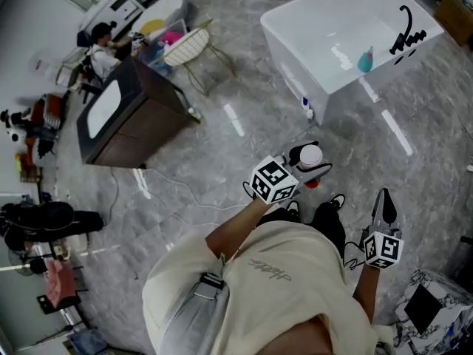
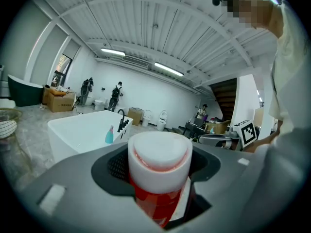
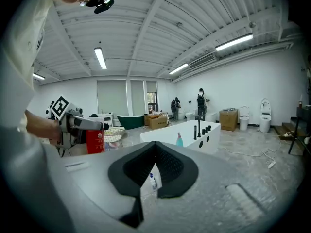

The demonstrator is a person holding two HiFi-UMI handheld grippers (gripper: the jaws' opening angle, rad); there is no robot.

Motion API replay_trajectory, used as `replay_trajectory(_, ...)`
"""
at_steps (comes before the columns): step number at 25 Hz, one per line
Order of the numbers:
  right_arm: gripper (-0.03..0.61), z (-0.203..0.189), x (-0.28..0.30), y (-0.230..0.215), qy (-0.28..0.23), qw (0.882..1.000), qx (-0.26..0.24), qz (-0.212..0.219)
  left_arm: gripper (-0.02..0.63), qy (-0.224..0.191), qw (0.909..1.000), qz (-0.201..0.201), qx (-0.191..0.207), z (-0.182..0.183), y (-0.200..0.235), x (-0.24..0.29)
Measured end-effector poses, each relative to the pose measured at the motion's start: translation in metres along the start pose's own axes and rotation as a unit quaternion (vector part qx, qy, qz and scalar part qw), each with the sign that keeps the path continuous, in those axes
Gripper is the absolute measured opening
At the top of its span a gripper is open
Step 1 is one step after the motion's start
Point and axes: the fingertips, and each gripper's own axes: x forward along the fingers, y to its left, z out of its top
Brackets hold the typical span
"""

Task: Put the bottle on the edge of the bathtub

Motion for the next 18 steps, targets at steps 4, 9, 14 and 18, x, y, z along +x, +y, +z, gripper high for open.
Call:
replay_trajectory(4, 0.002, 0.008, 0.022, -0.024, -0.006, 1.0, 0.003, 0.02, 0.304, 0.002, 1.0, 0.01, 0.0, 0.009, 0.002, 0.026)
replay_trajectory(9, 0.002, 0.03, 0.05, -0.06, -0.018, 0.999, -0.012, 0.049, 0.302, -0.046, 0.9986, 0.026, 0.004, 0.038, 0.011, 0.068)
replay_trajectory(14, 0.002, 0.052, 0.073, -0.103, -0.027, 0.997, -0.019, 0.064, 0.301, -0.072, 0.9959, 0.052, 0.014, 0.072, 0.024, 0.111)
replay_trajectory(18, 0.002, 0.051, 0.082, -0.132, -0.02, 0.997, -0.017, 0.075, 0.301, -0.077, 0.9945, 0.071, 0.009, 0.083, 0.031, 0.134)
